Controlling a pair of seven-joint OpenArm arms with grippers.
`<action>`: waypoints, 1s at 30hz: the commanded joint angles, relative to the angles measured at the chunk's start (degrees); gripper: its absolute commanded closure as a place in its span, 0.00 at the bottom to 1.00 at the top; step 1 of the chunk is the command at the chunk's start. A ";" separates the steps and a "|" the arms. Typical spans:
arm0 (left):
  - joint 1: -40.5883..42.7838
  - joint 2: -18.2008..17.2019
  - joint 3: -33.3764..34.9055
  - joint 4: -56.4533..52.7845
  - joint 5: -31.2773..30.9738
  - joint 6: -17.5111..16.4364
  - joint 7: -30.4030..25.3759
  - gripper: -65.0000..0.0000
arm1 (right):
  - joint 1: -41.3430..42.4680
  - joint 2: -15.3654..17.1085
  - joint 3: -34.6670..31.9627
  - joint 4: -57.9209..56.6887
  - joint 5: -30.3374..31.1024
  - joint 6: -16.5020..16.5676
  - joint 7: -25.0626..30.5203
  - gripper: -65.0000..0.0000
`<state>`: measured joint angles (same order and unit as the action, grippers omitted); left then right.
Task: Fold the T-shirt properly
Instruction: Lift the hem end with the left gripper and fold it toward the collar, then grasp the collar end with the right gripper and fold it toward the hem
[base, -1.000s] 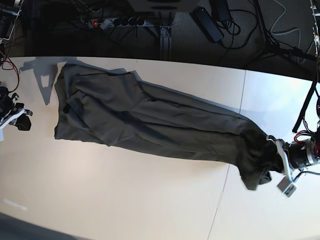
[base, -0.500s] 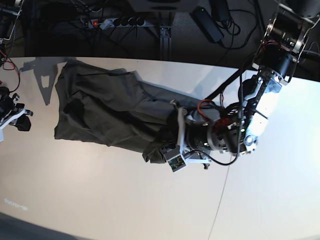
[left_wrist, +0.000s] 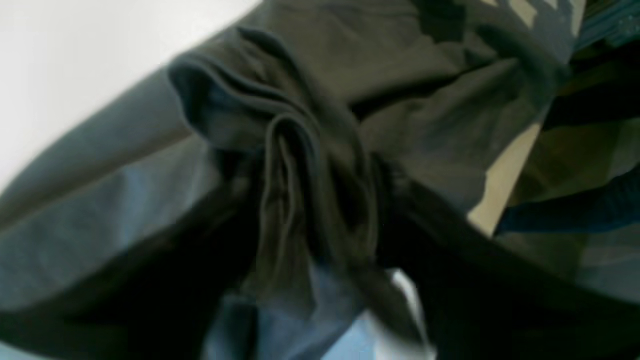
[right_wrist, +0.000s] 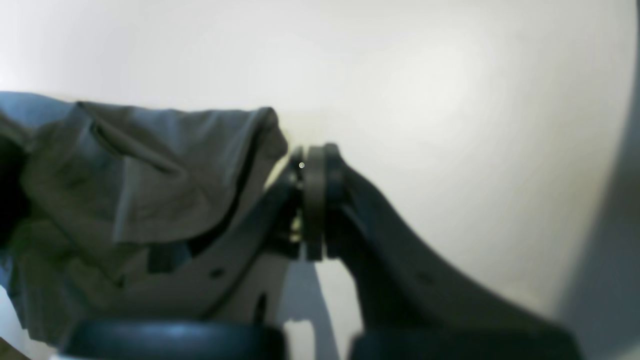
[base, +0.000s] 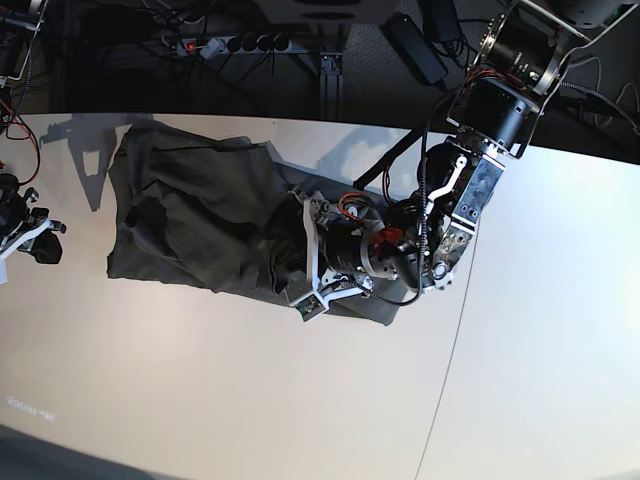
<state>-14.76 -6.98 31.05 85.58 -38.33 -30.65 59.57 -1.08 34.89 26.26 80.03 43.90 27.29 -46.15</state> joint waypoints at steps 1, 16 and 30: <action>-0.83 0.98 -0.20 0.85 -2.01 0.24 -1.03 0.46 | 0.90 1.42 0.68 0.83 0.68 4.00 1.38 1.00; -0.42 5.25 -8.81 1.16 -6.38 0.20 2.84 0.48 | 0.85 1.49 1.73 0.28 -1.33 3.15 0.15 1.00; -0.13 -9.46 -23.43 1.16 -12.31 -0.04 2.78 0.62 | -7.96 -1.03 4.74 -6.01 12.00 2.97 -1.68 0.32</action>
<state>-13.50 -16.40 7.86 85.67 -49.54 -30.68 63.53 -9.54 32.51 30.65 73.17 54.92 27.11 -48.71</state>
